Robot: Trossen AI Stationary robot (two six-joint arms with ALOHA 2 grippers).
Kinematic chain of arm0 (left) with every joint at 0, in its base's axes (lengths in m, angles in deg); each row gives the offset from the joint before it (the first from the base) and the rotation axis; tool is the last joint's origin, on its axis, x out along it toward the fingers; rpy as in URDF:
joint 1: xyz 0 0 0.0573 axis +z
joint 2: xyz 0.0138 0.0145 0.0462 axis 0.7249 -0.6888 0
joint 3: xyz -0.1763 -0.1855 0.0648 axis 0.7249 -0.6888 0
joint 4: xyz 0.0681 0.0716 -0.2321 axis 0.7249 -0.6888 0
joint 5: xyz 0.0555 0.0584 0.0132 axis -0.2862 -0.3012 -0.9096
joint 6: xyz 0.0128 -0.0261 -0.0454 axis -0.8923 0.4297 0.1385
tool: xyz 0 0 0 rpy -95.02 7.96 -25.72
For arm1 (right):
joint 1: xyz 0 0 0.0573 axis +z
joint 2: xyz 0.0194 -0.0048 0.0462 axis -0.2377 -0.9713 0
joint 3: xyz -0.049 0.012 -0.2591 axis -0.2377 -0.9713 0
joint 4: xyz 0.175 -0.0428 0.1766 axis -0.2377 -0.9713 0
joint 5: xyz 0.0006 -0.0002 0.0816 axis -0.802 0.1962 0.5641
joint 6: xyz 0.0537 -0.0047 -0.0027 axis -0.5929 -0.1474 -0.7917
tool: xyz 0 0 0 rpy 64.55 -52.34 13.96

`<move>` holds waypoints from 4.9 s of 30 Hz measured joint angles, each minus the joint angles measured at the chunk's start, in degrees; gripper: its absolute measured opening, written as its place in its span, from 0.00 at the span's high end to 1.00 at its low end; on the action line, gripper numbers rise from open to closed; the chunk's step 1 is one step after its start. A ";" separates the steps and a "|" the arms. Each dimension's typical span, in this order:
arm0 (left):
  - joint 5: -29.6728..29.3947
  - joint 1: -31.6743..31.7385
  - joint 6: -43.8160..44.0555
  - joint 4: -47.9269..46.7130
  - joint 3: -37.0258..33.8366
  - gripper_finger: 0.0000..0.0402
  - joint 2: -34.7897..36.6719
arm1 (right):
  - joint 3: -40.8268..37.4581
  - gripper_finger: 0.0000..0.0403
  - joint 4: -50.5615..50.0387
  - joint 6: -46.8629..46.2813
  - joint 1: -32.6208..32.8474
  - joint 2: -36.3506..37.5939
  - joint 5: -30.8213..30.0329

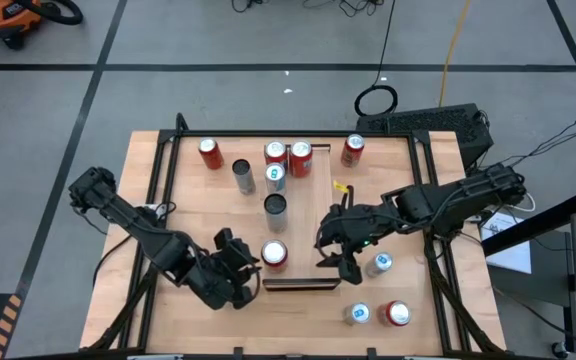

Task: Place canned beverage on shelf
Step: Put the bottom left red soda can on the shelf, then put the orange soda can on the shelf aligned with the other orange soda can

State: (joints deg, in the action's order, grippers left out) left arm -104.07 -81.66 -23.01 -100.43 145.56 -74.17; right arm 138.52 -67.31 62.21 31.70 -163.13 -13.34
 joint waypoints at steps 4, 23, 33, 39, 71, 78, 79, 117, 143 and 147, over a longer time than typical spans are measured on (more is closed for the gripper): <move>-0.13 1.20 -0.05 0.04 0.00 0.89 0.09 | 0.00 0.49 -1.45 0.56 0.00 0.00 0.00; 2.27 3.83 0.37 -0.10 0.00 0.95 0.09 | 0.00 0.49 -1.25 1.08 0.00 0.00 0.02; 3.82 1.37 9.19 -6.07 2.20 0.95 0.11 | 0.00 0.60 4.15 4.93 -1.70 -5.25 -0.09; 3.82 1.25 9.50 -9.45 5.09 0.95 0.13 | 0.00 0.75 4.03 4.78 -3.04 -7.65 0.02; 2.88 1.47 12.67 -12.21 6.60 0.95 0.16 | 0.23 0.91 2.83 6.51 -3.95 -6.95 4.60; 3.10 1.90 13.99 -12.58 7.16 0.95 1.10 | 3.04 0.91 -10.58 6.27 -4.60 0.04 4.55; 3.10 2.15 13.99 -12.85 7.64 0.95 1.54 | 3.06 0.91 -11.80 6.27 -4.95 1.31 4.57; 1.37 17.65 -13.05 -16.27 24.22 0.95 8.96 | 3.06 0.91 -21.37 10.82 -22.17 18.84 -9.08; 1.88 26.23 -22.25 -18.19 24.15 0.95 9.60 | 3.06 0.86 -46.70 -22.89 -10.13 19.09 7.58; 1.88 26.47 -22.21 -19.73 24.15 0.95 9.60 | 3.06 0.79 -46.78 -22.35 -3.31 19.08 7.39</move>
State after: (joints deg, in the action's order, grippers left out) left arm -102.19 -55.19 -45.22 -120.16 169.72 -64.58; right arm 141.58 -114.09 39.85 28.39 -144.05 -5.95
